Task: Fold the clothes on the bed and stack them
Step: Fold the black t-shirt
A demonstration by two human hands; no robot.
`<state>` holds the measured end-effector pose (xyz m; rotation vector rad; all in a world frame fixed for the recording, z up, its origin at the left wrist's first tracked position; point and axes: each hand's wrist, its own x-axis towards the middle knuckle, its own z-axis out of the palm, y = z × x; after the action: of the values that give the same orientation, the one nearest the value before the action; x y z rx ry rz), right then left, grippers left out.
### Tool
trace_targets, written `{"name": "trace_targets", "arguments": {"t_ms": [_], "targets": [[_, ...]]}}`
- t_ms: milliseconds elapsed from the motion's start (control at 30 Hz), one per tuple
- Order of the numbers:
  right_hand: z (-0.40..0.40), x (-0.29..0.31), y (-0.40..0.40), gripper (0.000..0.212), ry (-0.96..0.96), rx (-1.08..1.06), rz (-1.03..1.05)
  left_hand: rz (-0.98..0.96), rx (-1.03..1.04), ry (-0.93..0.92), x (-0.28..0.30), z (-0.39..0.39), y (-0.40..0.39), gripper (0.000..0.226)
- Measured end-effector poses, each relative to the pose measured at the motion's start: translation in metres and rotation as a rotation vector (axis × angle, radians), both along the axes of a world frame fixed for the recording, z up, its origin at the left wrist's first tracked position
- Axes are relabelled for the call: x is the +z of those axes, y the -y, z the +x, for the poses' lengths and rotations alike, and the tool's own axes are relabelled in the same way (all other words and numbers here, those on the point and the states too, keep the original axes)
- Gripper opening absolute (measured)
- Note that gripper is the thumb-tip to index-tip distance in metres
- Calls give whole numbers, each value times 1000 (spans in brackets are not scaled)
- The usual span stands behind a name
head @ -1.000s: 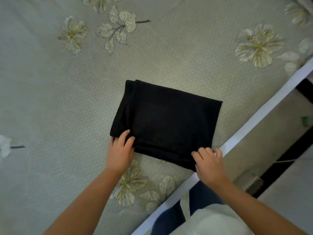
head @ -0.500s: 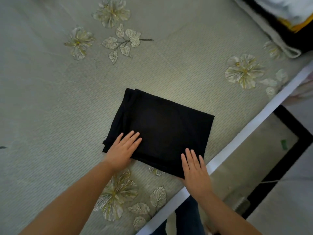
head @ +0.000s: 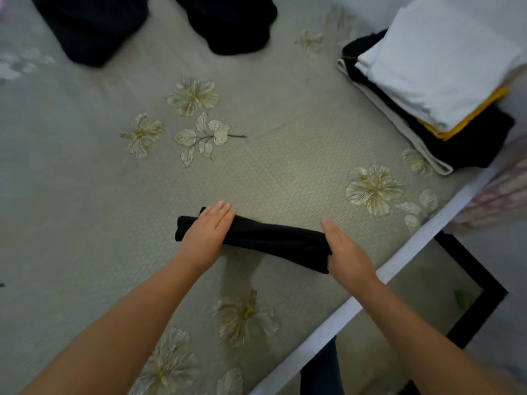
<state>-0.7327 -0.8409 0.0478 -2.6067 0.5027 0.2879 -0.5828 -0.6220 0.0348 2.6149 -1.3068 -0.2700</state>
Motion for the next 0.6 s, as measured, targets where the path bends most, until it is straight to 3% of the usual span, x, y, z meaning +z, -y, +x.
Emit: {"name": "trace_targets", "arguments": {"t_ms": [300,600], "targets": [[65,75,231,60,115,-133,-12,-124,2,45,71,86,241,59],[119,180,444,63,621,-312,-367,-370,-62,285,182,164,511,44]]}}
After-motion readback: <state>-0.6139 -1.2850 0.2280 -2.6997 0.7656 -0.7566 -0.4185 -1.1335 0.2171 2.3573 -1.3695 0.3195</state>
